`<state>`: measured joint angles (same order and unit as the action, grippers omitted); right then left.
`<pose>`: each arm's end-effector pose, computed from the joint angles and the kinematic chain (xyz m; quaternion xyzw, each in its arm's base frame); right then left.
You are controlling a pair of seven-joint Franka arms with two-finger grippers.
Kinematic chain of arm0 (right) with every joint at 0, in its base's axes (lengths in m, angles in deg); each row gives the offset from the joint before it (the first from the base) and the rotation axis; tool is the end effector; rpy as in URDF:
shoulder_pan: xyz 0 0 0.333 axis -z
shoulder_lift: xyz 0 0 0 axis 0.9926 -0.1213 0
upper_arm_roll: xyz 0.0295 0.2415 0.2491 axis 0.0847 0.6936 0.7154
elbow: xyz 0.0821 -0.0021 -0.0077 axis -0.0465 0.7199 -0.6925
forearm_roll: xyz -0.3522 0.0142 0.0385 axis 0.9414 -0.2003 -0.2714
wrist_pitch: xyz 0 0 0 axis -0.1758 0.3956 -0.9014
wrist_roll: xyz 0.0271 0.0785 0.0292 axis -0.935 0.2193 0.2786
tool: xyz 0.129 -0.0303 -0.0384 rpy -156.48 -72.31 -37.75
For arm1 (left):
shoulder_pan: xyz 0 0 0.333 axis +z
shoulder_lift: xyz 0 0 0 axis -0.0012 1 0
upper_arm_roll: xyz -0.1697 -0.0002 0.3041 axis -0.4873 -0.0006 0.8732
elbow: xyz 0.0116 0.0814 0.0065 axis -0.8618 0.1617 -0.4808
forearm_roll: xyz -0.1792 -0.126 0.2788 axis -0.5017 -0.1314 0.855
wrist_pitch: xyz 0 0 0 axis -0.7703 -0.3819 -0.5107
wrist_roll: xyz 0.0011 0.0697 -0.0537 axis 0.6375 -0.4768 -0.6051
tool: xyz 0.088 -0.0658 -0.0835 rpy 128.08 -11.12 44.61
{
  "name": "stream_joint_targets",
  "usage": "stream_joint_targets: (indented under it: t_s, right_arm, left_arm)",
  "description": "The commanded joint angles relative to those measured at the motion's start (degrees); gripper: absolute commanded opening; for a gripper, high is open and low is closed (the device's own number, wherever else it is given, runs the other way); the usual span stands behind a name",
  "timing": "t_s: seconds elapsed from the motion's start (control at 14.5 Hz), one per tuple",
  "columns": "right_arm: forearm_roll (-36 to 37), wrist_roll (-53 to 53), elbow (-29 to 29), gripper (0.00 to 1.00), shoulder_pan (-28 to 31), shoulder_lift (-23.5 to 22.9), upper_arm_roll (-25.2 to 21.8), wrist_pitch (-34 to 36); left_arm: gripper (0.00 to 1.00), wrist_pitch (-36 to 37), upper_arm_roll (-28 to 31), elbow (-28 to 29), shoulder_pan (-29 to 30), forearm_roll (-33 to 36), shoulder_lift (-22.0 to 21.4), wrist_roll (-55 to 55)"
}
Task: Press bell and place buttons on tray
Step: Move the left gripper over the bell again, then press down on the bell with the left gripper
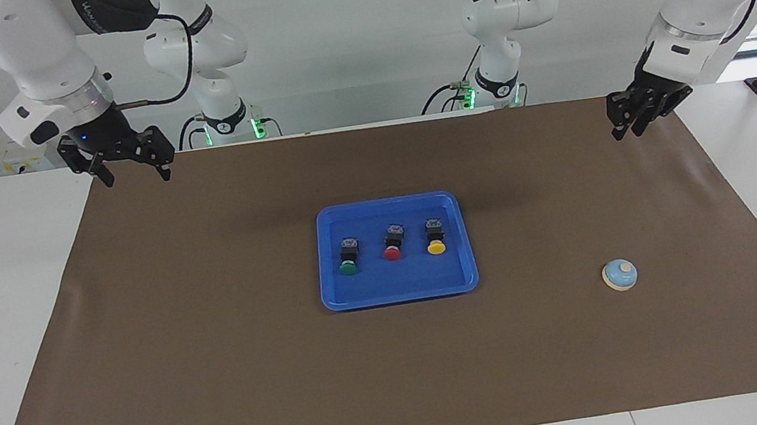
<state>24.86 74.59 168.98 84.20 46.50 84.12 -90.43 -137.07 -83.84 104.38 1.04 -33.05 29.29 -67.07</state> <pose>0.4986 0.0023 0.6163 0.9996 -0.0162 -0.0195 0.0132 0.5253 -0.0214 0.5851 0.9999 0.0086 0.0079 0.0090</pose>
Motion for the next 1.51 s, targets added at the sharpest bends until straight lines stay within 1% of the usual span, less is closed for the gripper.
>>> stream_joint_targets:
  t_s: [0.0,0.07,0.21,0.34,0.48,0.55,0.69,0.83,1.03,1.44]
  right_arm:
    - [0.4,0.7,1.1,1.0,1.1,0.8,0.8,-0.3]
    - [0.4,0.7,1.1,1.0,1.5,0.8,0.8,-0.4]
    - [0.4,0.7,1.1,1.0,1.6,0.8,0.7,-0.3]
    - [0.4,0.7,1.1,1.0,1.6,0.8,0.7,-0.3]
    - [0.4,0.7,1.1,1.0,1.3,0.8,0.7,-0.3]
    - [0.4,0.7,1.1,1.0,1.3,0.8,0.7,-0.3]
    - [0.4,0.7,1.1,1.0,1.4,0.8,0.7,-0.3]
    - [0.4,0.7,1.1,1.0,1.5,0.8,0.7,-0.3]
    - [0.4,0.7,1.1,1.0,1.4,0.8,0.7,-0.3]
    - [0.4,0.7,1.1,1.0,1.5,0.8,0.7,-0.3]
  left_arm:
    - [0.0,-5.8,0.0,-1.8,0.4,-0.1,7.5,-0.3]
    - [0.0,-6.9,0.1,-3.5,0.4,0.1,10.7,-0.3]
    - [0.0,-7.5,0.1,-9.5,0.4,0.7,18.2,-0.2]
    - [0.0,-8.9,0.3,-13.0,0.4,0.9,23.0,-0.3]
    - [0.0,-10.6,0.3,-14.9,0.3,1.9,26.4,-0.3]
    - [0.0,-11.1,0.2,-14.8,0.3,2.0,27.0,-0.3]
    - [0.0,-14.2,0.2,-14.4,0.4,2.8,28.2,-0.2]
    - [0.0,-15.3,0.3,-14.3,0.4,3.4,29.8,-0.2]
    - [0.0,-15.9,0.3,-13.5,1.3,4.6,29.8,0.0]
    - [0.0,-19.8,0.2,-10.6,2.3,5.0,29.8,0.1]
